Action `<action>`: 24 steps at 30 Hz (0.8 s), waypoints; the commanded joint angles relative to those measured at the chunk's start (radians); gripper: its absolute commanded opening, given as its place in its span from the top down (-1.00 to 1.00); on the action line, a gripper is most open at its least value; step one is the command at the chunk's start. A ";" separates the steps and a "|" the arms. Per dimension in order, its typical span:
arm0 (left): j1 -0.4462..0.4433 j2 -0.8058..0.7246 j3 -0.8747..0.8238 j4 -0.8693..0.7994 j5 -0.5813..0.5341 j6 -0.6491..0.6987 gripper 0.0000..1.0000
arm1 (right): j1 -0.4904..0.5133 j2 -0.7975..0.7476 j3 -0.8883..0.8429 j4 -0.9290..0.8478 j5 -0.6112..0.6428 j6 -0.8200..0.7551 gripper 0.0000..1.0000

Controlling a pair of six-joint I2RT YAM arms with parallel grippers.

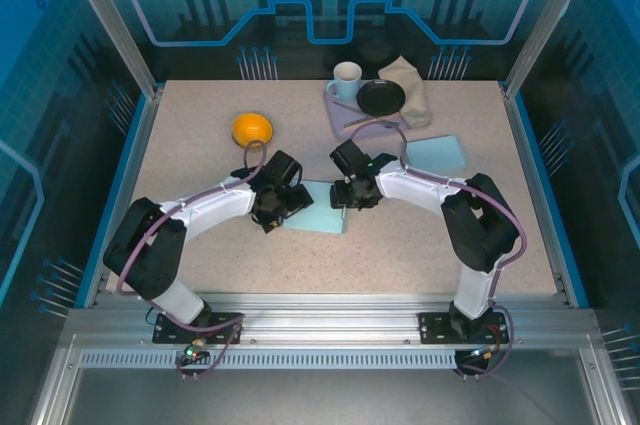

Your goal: Fold the paper box

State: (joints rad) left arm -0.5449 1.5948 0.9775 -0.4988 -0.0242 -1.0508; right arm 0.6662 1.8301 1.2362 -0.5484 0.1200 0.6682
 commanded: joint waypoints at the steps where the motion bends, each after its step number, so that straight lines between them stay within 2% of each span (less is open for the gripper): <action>1: 0.009 0.012 -0.027 0.079 0.059 -0.038 -0.77 | -0.015 0.030 -0.032 -0.016 0.005 -0.016 -0.09; 6: 0.008 0.022 -0.066 0.155 0.104 -0.096 -0.67 | -0.019 0.036 -0.032 -0.015 -0.003 -0.016 -0.09; 11: 0.008 0.021 -0.062 0.145 0.116 -0.100 -0.65 | -0.017 0.037 -0.035 -0.015 -0.004 -0.018 -0.09; 17: 0.008 0.022 -0.047 0.115 0.105 -0.094 -0.62 | -0.017 0.041 -0.037 -0.018 0.000 -0.018 -0.09; 24: 0.011 0.031 -0.023 0.041 0.036 -0.055 -0.62 | -0.019 0.033 -0.038 -0.025 0.008 -0.022 -0.09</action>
State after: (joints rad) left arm -0.5392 1.6108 0.9268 -0.4171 0.0307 -1.1233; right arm 0.6579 1.8301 1.2293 -0.5255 0.1173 0.6605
